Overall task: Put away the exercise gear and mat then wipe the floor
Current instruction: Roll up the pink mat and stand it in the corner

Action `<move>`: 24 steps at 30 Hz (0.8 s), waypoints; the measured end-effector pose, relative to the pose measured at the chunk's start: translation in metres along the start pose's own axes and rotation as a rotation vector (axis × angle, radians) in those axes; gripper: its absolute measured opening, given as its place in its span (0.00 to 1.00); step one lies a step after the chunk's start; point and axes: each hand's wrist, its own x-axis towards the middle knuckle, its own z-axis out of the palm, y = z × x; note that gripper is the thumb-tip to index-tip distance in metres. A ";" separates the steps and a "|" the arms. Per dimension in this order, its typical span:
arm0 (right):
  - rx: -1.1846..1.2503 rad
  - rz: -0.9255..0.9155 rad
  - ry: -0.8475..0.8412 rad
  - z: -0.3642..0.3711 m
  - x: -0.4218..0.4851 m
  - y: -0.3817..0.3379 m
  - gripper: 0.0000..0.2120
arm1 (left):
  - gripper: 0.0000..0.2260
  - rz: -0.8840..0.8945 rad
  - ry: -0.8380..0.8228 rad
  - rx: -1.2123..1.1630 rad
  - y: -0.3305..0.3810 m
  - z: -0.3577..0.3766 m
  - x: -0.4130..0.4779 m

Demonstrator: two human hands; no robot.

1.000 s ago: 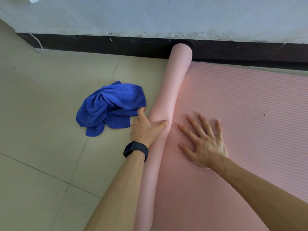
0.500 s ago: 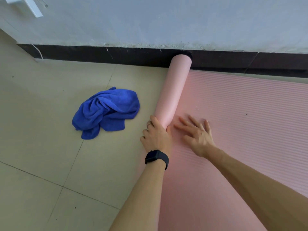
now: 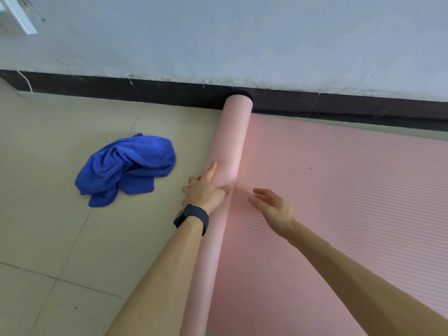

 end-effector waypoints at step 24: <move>0.107 0.013 -0.027 0.001 -0.026 0.006 0.33 | 0.32 -0.031 -0.319 -0.411 0.003 -0.001 -0.033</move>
